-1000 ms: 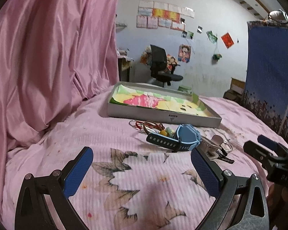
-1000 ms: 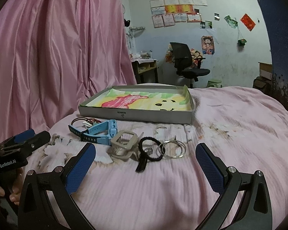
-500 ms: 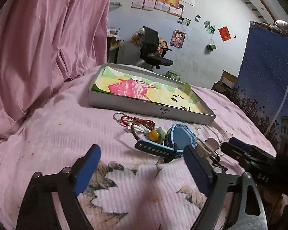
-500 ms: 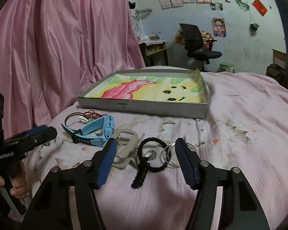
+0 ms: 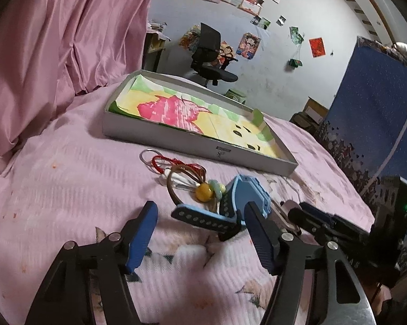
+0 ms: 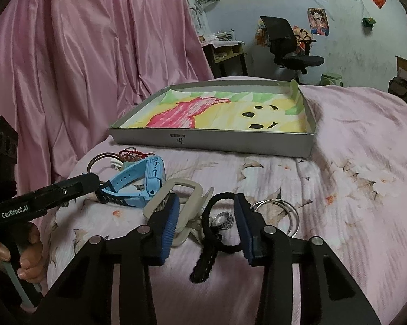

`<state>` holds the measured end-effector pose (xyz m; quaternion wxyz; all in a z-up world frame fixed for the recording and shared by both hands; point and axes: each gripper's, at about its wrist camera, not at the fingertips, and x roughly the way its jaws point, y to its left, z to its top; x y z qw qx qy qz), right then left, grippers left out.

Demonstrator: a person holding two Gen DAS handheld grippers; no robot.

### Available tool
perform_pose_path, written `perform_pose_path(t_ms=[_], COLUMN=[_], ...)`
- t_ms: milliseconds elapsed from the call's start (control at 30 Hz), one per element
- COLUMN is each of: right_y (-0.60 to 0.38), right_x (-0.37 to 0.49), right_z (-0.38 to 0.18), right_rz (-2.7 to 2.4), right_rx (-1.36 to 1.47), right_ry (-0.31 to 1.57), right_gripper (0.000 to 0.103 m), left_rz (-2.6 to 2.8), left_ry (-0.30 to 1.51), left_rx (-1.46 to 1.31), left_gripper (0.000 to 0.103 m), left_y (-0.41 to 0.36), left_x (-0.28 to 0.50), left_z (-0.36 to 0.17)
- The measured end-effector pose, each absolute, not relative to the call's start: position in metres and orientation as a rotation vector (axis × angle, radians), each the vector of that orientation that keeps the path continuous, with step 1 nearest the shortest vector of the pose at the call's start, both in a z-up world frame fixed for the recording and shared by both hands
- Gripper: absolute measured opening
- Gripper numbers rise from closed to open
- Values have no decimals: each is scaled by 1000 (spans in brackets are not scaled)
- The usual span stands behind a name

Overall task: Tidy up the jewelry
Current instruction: 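Grasp the yellow-bead keychain with the left gripper while the right gripper grasps the grey claw clip, then carry the keychain into the tray with the left gripper while the right gripper drops the claw clip there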

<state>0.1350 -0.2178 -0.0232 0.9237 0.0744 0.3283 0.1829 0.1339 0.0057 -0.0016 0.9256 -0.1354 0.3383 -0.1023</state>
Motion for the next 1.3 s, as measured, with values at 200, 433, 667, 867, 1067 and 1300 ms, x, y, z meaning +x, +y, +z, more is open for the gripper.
perform_pose_path(t_ms=[200,433,667,867,1067,1300], right_y=[-214,-212,-215,-217,-214,-218], right_x=[137,140,139,134,122,112], right_z=[-25,-25,-25,-22,-8,13], right_rz=[387,402,402,411,425,422], right_rx=[147,146,169,172,140,135], right_ry=[677,679,673,652,595,528], right_gripper=[31,20,10,5,3,3], left_rz=[-209,-227,-217,-209,-225,-249], left_ry=[700,740,753,711,655,604], left_rx=[-348,-411,-407,-362,-291,-221], left_gripper=[62,38,15,5,5,4], left_y=[18,25,25,25,18,9], left_x=[143,156,157,150,142,138], left_z=[-1,-4,-4,11,34,63])
